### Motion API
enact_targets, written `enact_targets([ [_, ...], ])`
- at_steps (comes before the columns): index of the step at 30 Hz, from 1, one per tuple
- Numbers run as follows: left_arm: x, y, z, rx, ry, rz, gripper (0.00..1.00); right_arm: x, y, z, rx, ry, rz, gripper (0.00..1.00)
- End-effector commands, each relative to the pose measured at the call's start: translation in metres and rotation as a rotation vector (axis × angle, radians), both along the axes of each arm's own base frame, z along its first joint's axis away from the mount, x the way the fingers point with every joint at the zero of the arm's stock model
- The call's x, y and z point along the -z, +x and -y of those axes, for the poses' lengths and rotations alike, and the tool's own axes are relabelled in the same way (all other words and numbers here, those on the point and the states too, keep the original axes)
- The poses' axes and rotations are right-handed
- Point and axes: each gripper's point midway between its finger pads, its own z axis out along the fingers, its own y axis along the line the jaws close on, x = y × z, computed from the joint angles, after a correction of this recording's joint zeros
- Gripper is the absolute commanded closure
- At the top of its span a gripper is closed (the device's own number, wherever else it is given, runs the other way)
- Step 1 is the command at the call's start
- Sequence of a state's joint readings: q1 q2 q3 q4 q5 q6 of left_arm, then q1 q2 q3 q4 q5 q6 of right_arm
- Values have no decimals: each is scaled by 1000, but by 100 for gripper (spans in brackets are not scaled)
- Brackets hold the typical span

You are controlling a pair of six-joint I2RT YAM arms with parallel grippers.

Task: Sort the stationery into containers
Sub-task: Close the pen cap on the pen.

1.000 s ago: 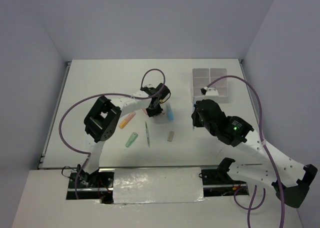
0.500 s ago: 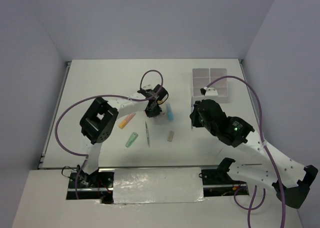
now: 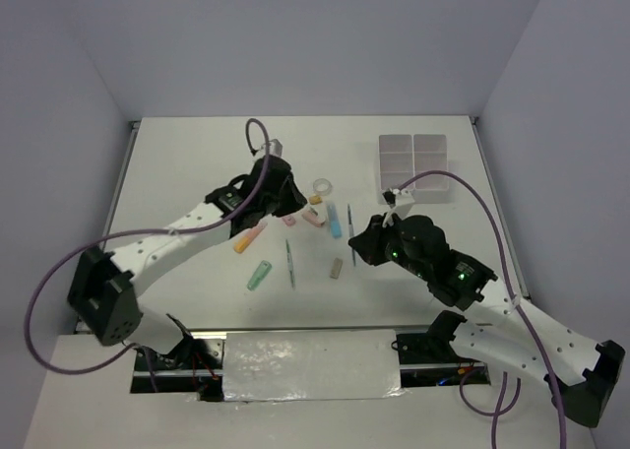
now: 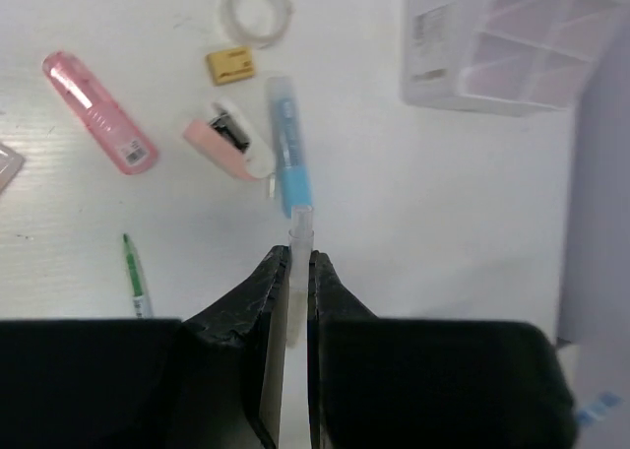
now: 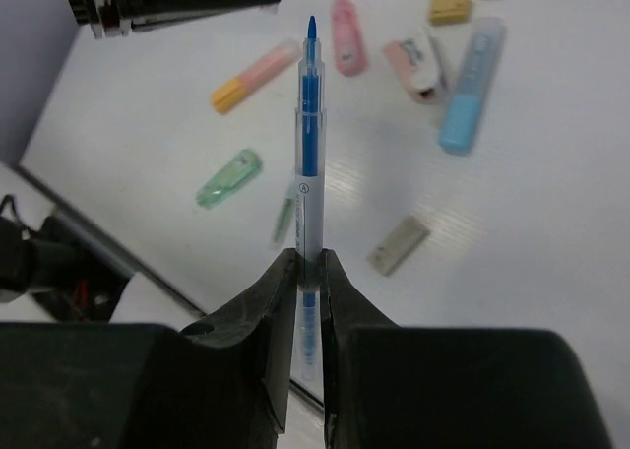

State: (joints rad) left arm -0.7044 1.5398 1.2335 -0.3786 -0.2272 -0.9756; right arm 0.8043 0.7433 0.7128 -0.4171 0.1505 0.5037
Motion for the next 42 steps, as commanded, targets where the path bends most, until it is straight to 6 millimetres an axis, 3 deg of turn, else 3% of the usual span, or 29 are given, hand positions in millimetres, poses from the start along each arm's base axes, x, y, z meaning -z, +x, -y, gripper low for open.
enact_targets([
  [1, -55, -6, 6, 93, -136, 217, 100, -50, -11, -43, -222, 222, 165, 100],
  [2, -67, -11, 8, 121, -179, 261, 100, -45, -14, -48, -243, 238, 152, 100],
  [3, -96, -17, 6, 148, -254, 379, 100, -47, -17, -54, -271, 262, 158, 100],
  [4, -108, -23, 6, 171, -294, 434, 100, -51, -22, -61, -310, 299, 173, 100],
  [5, -134, -34, 3, 204, -355, 509, 100, -53, -23, -67, -326, 325, 169, 100],
  [11, -184, -70, -10, 286, -504, 742, 100, -69, -34, -90, -412, 408, 210, 100],
  [14, -195, -83, -11, 326, -555, 801, 99, -72, -40, -103, -445, 387, 218, 100],
  [19, -202, -94, -11, 364, -601, 842, 99, -74, -50, -114, -451, 382, 221, 100],
  [30, -204, -102, -8, 401, -644, 855, 98, -87, -34, -97, -329, 358, 270, 100],
  [42, -198, -100, -5, 409, -634, 840, 97, -100, -34, -98, -338, 360, 293, 100],
])
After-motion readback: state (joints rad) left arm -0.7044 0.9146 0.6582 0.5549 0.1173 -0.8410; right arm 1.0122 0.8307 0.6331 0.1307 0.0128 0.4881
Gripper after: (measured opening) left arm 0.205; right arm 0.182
